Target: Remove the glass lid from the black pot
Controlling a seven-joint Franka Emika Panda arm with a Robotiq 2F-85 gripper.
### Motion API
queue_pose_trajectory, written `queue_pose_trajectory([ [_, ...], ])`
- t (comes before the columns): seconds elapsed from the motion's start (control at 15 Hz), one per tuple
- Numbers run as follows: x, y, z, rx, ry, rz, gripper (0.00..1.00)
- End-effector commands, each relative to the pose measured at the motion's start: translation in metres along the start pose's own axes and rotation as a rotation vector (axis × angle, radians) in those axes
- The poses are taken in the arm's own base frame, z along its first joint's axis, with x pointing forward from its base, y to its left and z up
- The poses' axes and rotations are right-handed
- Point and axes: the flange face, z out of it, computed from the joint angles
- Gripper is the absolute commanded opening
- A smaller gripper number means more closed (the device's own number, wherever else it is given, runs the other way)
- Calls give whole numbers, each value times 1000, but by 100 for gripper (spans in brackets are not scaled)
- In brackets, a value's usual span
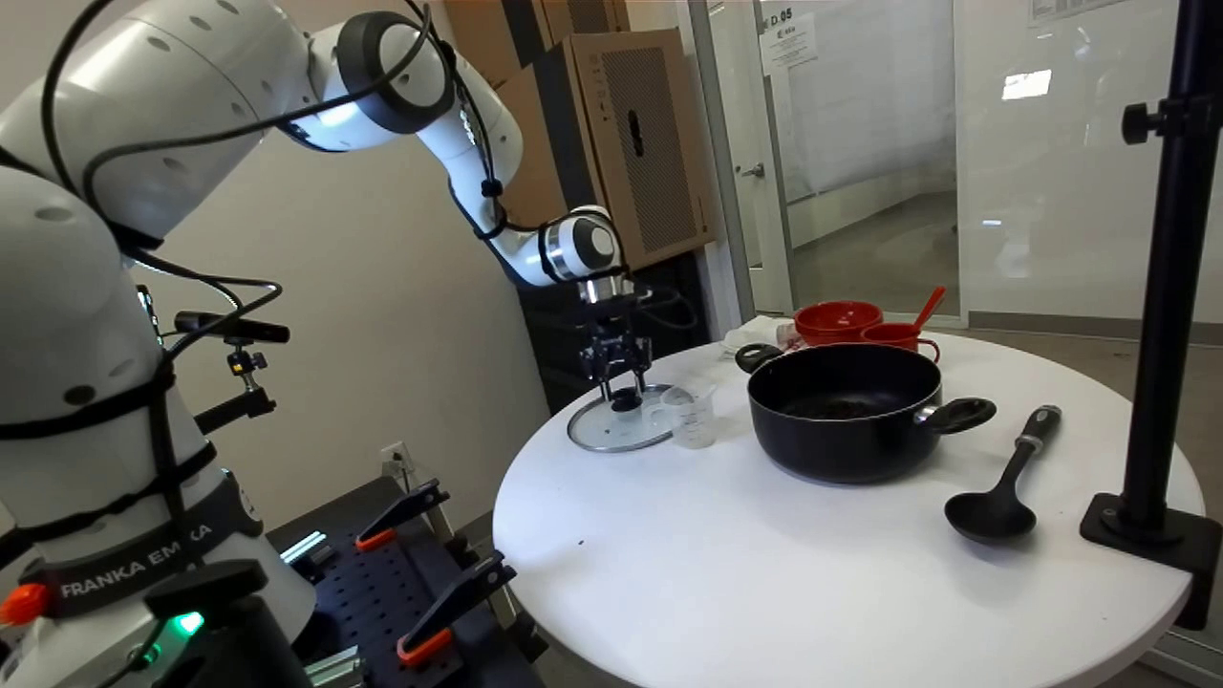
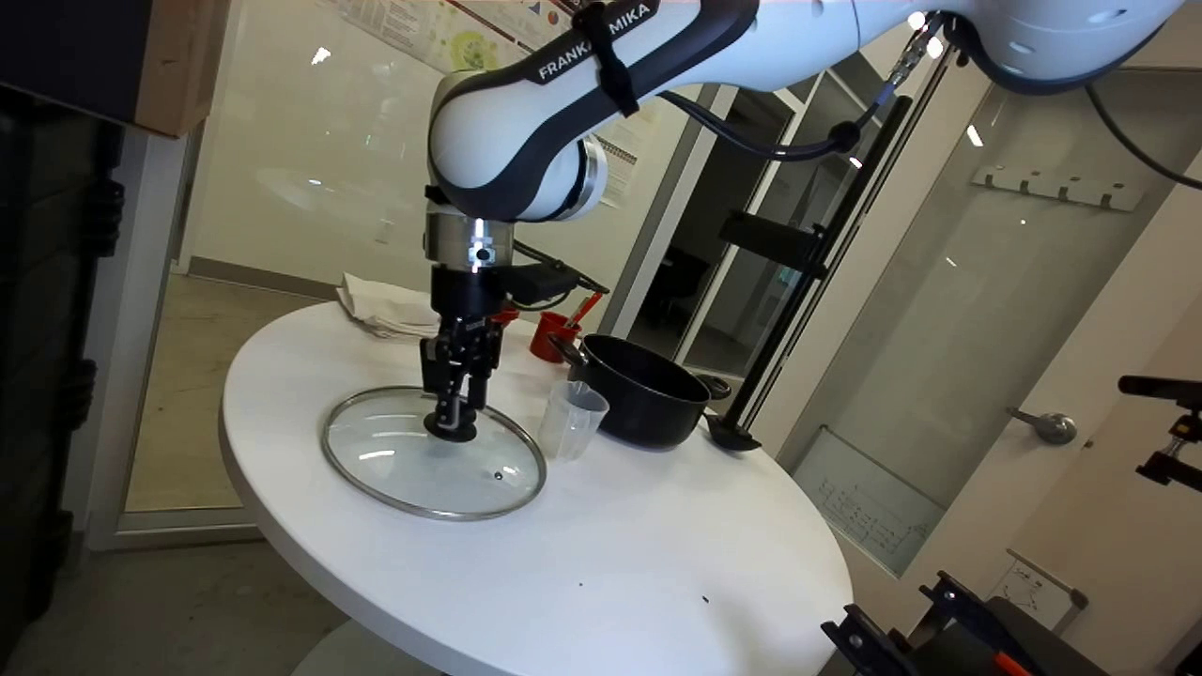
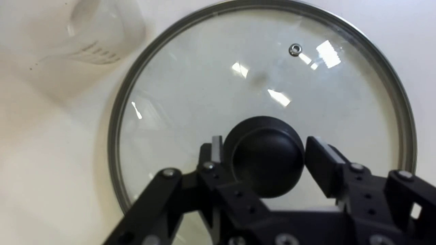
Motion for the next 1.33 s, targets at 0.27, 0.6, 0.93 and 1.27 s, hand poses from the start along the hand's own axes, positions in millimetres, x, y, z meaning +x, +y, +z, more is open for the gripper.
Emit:
queue_pose_trajectory([
  [0.27,-17,11,-48,39,41,98,100],
  [0.6,-42,42,-139,112,109,375,100],
  [0.93,-74,69,-210,95,181,626,100],
  [1.27,-78,77,-226,88,197,651,100],
])
